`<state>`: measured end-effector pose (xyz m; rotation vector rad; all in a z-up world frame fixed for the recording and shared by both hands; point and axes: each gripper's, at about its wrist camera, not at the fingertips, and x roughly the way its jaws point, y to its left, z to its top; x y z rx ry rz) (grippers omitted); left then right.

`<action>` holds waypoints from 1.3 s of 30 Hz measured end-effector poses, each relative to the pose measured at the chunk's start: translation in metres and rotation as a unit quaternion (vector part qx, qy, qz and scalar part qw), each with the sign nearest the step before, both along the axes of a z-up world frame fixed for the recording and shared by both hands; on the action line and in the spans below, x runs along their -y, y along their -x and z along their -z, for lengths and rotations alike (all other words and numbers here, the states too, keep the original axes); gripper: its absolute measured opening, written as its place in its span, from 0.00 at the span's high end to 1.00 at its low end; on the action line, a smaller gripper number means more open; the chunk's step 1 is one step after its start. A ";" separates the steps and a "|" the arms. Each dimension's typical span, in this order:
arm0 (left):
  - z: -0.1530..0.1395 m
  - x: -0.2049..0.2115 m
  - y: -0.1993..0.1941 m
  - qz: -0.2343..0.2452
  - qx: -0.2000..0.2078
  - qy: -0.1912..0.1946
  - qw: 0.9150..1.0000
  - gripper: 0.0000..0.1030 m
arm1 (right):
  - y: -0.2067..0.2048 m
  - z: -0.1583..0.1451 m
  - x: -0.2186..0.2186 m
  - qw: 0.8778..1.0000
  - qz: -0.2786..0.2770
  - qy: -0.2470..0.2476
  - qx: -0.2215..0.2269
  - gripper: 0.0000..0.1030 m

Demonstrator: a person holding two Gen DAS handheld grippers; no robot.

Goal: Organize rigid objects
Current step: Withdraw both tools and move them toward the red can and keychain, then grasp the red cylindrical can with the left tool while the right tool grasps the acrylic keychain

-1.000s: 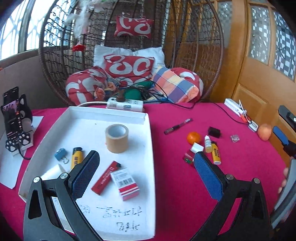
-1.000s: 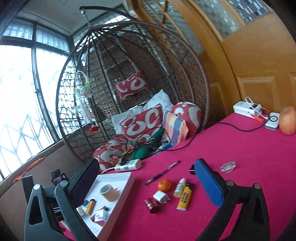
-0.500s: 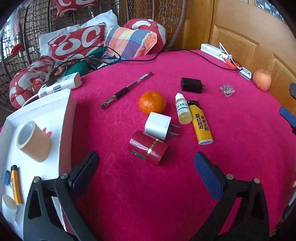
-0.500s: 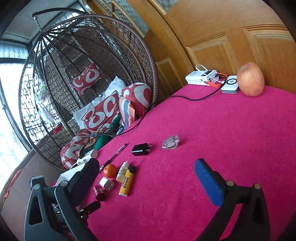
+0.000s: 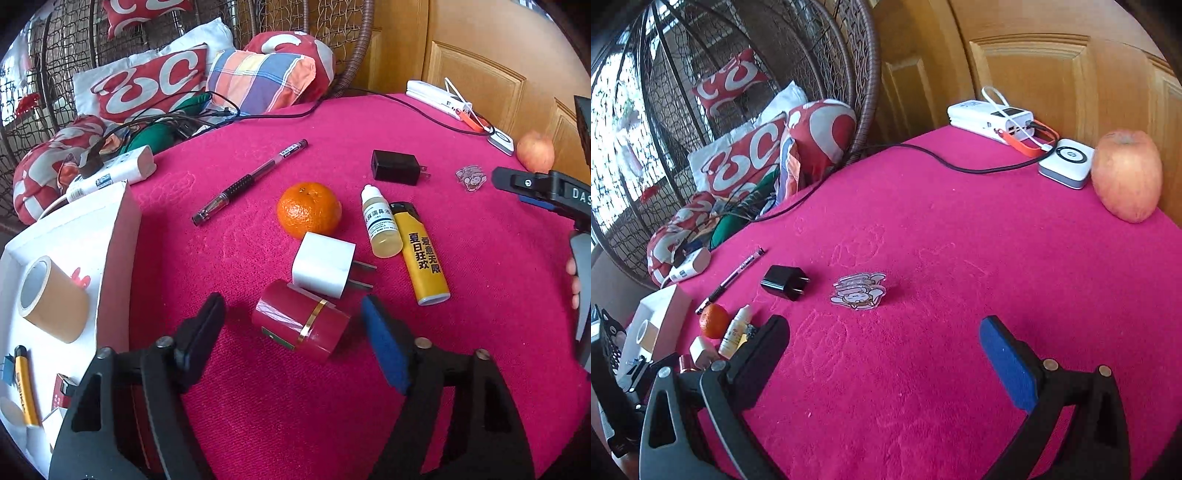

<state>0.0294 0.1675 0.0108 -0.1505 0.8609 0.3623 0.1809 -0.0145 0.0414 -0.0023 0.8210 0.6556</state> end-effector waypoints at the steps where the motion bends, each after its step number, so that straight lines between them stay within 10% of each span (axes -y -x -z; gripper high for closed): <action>1: 0.000 -0.002 0.000 0.000 0.002 0.007 1.000 0.29 | -0.002 0.002 -0.008 1.000 -0.007 0.014 0.006 0.00; 7: -0.001 -0.004 0.002 0.006 0.012 0.018 1.000 0.45 | -0.010 0.011 -0.048 0.998 -0.022 0.060 0.007 0.06; 12: -0.003 0.002 0.007 0.009 0.016 0.009 1.000 0.53 | -0.003 0.011 -0.060 0.993 -0.016 0.112 0.038 0.58; 39: -0.098 0.056 0.105 0.024 0.161 0.026 0.986 0.53 | 0.105 -0.086 0.001 0.988 -0.078 -0.108 0.075 0.57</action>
